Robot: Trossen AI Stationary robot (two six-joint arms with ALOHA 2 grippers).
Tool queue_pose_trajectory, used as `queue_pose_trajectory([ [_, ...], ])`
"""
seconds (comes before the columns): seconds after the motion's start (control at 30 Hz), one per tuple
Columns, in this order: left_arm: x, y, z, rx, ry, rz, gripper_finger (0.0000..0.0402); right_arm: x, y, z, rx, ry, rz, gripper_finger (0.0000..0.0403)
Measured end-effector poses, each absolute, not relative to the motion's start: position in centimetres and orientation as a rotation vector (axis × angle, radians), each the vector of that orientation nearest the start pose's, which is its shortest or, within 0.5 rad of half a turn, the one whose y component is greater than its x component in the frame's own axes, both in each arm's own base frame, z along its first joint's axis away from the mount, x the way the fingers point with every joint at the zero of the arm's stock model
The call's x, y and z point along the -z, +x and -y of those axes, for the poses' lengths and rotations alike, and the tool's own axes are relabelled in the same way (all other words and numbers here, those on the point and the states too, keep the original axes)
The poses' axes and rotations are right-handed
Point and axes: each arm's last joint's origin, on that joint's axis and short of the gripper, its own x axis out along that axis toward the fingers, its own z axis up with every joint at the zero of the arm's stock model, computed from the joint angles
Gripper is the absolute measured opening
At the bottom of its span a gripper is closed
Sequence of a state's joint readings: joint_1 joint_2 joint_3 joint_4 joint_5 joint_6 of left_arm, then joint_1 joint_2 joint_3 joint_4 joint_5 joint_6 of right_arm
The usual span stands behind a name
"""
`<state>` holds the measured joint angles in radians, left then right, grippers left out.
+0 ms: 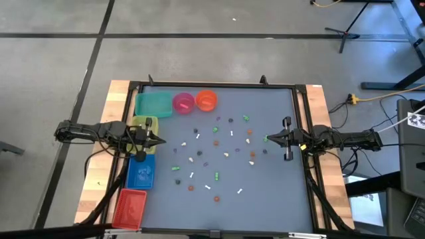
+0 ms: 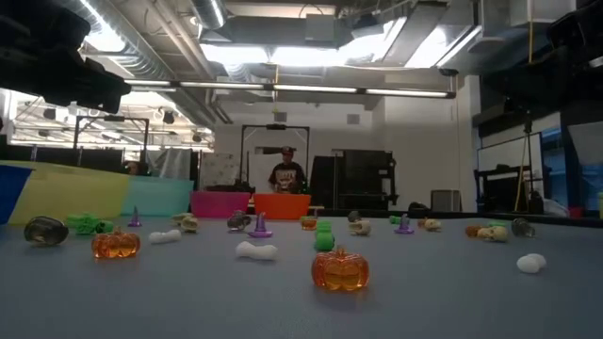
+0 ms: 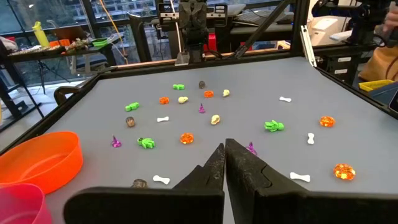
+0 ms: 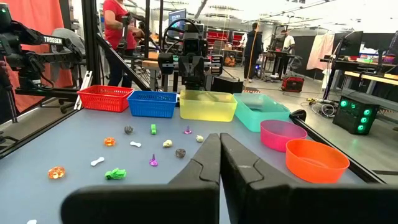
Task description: Sort Halloween decoration
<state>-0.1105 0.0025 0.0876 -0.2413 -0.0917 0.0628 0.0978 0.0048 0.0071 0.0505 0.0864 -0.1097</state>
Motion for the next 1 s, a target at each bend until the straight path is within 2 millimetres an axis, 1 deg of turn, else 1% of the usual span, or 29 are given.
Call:
queue_pose_trajectory([
  [0.47,-17.0,9.0,0.7,0.023,0.078,-0.153,0.0,-17.1,9.7,-0.7,-0.008,-0.099,0.058,0.0003],
  [0.57,-17.0,9.0,0.7,0.024,0.078,-0.153,0.0,-17.2,9.7,-0.7,-0.008,-0.027,0.067,0.0003],
  [0.77,-17.0,9.0,0.7,0.023,0.077,-0.152,0.0,-17.5,9.7,-0.5,0.063,0.208,0.105,0.0007],
  [0.87,-17.0,9.0,0.7,0.023,0.077,-0.152,0.0,-17.8,9.6,-0.5,0.053,0.242,0.133,0.0035],
  [1.0,-17.0,9.0,0.7,0.023,0.074,-0.152,0.0,-18.2,9.6,-0.5,0.048,0.264,0.178,0.0104],
])
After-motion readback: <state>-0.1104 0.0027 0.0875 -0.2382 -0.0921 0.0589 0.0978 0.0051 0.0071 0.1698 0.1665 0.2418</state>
